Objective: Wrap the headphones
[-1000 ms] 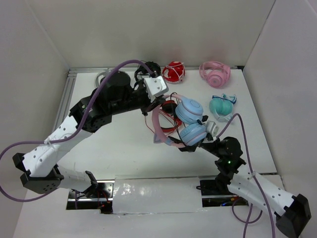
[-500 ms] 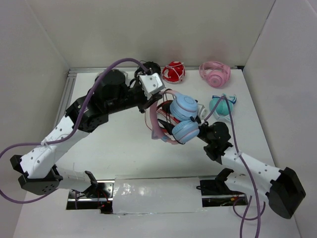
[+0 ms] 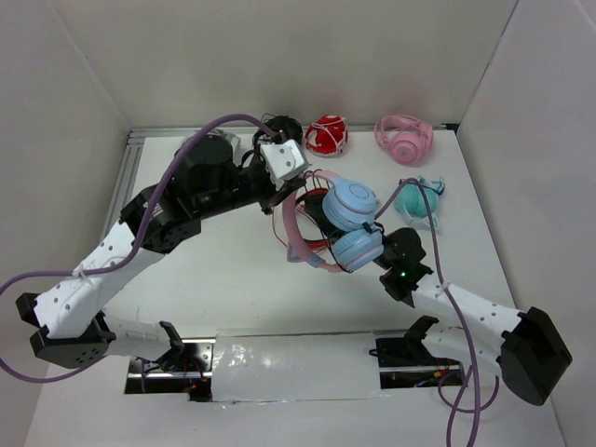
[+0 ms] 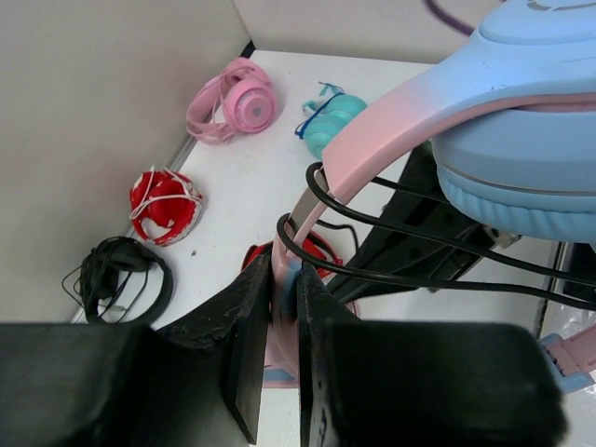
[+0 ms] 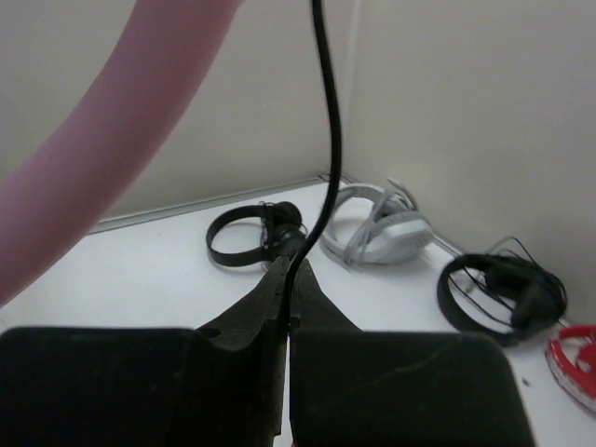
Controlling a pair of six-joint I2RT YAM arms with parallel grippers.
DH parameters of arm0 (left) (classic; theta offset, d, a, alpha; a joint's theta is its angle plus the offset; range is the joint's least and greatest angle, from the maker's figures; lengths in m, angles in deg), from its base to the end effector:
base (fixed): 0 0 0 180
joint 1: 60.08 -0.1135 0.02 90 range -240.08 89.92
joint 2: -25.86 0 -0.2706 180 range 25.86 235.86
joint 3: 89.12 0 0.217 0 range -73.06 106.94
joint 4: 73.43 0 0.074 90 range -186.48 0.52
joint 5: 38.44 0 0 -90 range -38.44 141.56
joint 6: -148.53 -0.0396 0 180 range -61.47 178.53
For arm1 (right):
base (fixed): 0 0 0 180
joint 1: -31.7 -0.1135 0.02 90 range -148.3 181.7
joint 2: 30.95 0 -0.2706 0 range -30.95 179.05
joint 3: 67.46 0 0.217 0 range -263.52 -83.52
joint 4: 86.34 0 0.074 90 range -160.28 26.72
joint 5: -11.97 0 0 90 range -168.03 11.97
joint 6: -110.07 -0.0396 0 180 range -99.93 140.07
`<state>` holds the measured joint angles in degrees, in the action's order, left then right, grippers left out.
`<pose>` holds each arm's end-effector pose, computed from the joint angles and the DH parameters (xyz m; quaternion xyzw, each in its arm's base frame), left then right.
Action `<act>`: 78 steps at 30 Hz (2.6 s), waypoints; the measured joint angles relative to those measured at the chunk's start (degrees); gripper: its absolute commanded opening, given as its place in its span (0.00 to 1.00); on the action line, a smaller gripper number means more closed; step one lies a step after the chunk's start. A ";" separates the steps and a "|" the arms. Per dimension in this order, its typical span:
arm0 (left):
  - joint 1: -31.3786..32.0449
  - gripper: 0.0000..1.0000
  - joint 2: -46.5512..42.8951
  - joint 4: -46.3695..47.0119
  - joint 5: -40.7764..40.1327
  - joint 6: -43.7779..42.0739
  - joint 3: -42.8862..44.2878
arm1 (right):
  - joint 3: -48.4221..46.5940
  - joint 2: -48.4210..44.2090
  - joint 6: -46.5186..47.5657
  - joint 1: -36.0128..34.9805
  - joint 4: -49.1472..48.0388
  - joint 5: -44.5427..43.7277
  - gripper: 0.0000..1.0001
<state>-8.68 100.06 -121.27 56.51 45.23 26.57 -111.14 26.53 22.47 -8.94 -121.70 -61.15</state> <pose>0.1356 -0.1753 0.5051 0.4227 0.6135 -0.2479 0.6192 0.1362 0.1320 0.3310 -0.3170 0.4730 0.3459 0.7458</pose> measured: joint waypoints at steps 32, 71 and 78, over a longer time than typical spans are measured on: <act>-6.25 0.00 -0.24 -1.14 -22.10 27.80 -20.63 | 4.31 -4.79 -19.50 15.39 24.72 2.95 0.00; -10.62 0.00 -7.91 -5.88 -18.16 69.48 -47.84 | 0.94 10.80 -34.69 -0.63 39.30 -15.67 0.00; -13.79 0.00 -1.64 -15.13 -21.44 79.23 -41.77 | -6.93 18.64 -32.85 -1.22 41.29 -12.92 0.00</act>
<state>-22.48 98.42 -136.40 35.06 124.46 -15.20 -118.06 45.17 -10.39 -10.16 -80.42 -74.07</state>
